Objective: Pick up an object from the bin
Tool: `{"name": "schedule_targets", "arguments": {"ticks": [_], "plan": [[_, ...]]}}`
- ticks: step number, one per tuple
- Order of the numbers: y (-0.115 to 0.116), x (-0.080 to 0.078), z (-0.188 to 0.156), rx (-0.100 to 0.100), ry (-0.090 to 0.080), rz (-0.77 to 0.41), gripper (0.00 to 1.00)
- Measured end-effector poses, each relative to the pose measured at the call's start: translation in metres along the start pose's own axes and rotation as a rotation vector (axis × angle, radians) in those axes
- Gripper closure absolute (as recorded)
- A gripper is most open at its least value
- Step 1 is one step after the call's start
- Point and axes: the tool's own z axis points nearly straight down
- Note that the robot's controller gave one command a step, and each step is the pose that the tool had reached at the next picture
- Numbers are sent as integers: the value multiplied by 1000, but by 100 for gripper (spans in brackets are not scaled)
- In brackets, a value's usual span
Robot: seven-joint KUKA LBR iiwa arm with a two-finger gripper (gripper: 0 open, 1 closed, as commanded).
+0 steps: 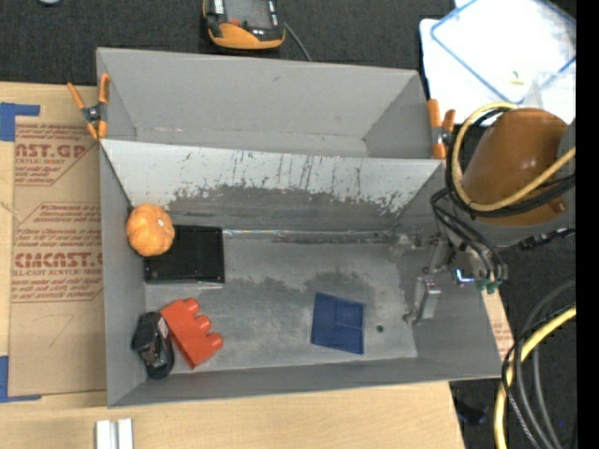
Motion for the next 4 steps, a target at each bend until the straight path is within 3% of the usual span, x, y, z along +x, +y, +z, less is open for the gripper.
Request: {"name": "schedule_targets", "arguments": {"ticks": [1,2,3,4], "plan": [[27,15,74,-2,5,-97,0],[20,10,82,4,-9,-123,0],[52,25,103,-2,-7,-89,0],[61,22,103,4,-11,-156,0]]}}
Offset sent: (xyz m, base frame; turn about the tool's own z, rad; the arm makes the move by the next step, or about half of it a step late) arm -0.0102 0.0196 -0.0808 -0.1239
